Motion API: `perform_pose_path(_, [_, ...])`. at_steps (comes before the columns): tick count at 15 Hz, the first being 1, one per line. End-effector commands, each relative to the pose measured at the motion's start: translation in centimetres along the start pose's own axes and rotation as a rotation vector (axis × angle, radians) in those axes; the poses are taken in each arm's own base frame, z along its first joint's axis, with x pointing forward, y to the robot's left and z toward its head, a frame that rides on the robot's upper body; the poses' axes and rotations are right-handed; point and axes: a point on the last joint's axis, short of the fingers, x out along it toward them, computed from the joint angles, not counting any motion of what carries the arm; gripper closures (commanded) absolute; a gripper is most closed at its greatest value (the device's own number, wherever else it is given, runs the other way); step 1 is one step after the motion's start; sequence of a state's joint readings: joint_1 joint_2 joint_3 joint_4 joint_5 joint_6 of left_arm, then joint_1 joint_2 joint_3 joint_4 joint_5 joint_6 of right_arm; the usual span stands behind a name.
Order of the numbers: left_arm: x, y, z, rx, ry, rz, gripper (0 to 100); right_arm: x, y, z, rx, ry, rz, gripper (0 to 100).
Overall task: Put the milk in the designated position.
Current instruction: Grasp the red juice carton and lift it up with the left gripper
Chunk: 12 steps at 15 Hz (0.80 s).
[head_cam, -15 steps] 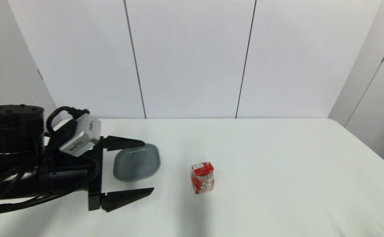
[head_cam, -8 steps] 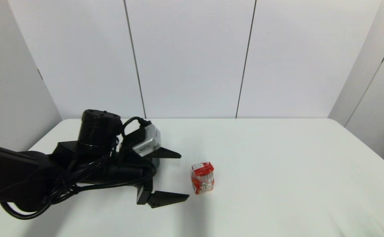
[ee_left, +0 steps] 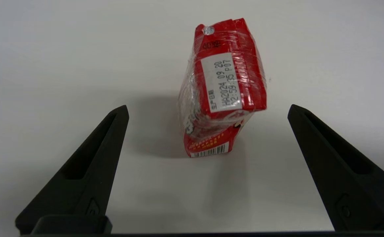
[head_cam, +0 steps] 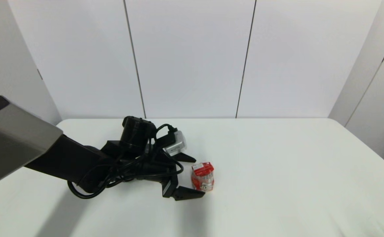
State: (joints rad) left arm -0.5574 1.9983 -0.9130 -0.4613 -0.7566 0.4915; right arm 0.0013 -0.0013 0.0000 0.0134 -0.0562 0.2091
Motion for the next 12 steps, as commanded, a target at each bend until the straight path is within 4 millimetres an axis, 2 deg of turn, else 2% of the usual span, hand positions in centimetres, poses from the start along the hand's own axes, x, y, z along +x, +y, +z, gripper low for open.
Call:
perform_pose_path(1, [1.44,0.44,-0.32,0.001,0.004,-0.022,0,0.02,-0.01,-0.04,0.001,0.003,-0.001,0])
perform_pose_path(4, [1.76,0.84,-0.03,0.008,-0.005,-0.018,0,0.01,0.0,0.0,0.001,0.002,-0.001,0])
perform_pose_path(5, [1.87,0.93,0.09,0.012,-0.008,-0.017,100,0.01,0.0,0.0,0.001,0.002,-0.001,0])
perform_pose_path(12, [2.36,1.1,0.19,0.017,-0.002,-0.006,100,0.01,0.0,0.0,0.001,0.002,-0.001,0])
